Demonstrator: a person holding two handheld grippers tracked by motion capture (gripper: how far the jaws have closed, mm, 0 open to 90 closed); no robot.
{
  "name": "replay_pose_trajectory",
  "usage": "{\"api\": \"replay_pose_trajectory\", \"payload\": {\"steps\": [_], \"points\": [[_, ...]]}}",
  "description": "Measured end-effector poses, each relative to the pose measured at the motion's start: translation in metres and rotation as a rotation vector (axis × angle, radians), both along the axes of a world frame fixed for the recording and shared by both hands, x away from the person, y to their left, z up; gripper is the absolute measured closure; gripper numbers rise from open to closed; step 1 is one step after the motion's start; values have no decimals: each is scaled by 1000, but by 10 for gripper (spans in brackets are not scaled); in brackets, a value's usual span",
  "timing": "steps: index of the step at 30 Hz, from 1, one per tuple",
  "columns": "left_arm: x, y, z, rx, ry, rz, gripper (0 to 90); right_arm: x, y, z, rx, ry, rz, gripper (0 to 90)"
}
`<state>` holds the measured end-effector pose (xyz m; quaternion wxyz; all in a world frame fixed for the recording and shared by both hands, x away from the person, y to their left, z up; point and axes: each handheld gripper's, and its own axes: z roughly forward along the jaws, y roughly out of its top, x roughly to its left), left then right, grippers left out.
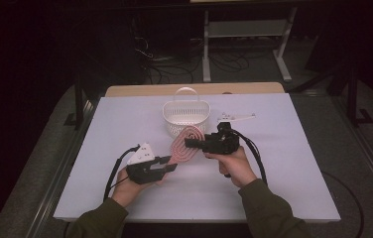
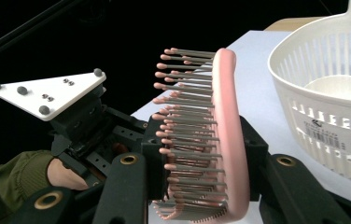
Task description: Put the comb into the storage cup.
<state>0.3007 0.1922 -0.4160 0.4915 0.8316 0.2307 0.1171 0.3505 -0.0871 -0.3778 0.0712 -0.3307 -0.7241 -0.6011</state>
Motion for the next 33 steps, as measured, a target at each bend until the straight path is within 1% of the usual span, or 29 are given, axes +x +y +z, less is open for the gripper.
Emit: {"api": "replay_pose_trajectory", "payload": {"steps": [5,13,19,25,30,33], "points": [[0,2,1,-14,12,1,618,0,-3,1,5,-6,-11,631],[1,7,2,-34,36,-12,542,1,-9,3,10,-16,-30,632],[3,12,0,-23,79,-36,469,1,-13,5,13,-22,-44,632],[4,17,-1,-12,91,-42,413,1,-17,7,17,-28,-57,632],[2,24,-2,-14,101,-37,371,1,-22,9,25,-32,-70,632],[1,29,-2,-3,108,-29,335,2,-26,10,32,-36,-81,633]]}}
